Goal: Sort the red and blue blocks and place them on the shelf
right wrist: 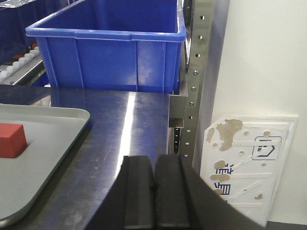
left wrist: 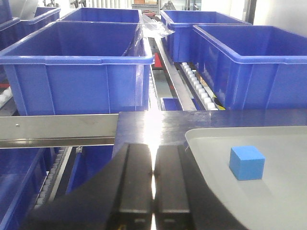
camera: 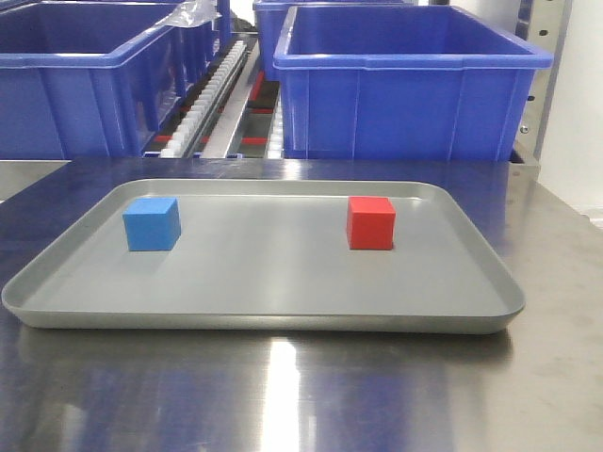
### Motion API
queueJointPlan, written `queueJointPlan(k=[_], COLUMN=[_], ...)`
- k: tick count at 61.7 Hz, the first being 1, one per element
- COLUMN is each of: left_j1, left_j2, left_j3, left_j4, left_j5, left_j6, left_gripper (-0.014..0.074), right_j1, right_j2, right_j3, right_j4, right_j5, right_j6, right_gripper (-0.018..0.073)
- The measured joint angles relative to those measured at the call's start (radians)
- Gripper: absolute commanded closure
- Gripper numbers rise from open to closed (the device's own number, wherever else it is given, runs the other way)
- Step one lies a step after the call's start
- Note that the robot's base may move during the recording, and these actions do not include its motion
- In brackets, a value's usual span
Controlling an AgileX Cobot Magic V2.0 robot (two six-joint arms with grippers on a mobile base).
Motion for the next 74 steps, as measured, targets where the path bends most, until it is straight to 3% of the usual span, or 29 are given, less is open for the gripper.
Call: queueJointPlan(k=[74], left_j1=[0.000], left_j2=[0.000], left_j3=[0.000], left_j4=[0.000], left_j5=[0.000], left_j6=[0.000], left_gripper=[0.0455], right_j1=[0.000], right_j2=[0.000], right_j3=[0.000], right_j4=[0.000], right_j5=[0.000], right_j6=[0.000], right_gripper=[0.0503])
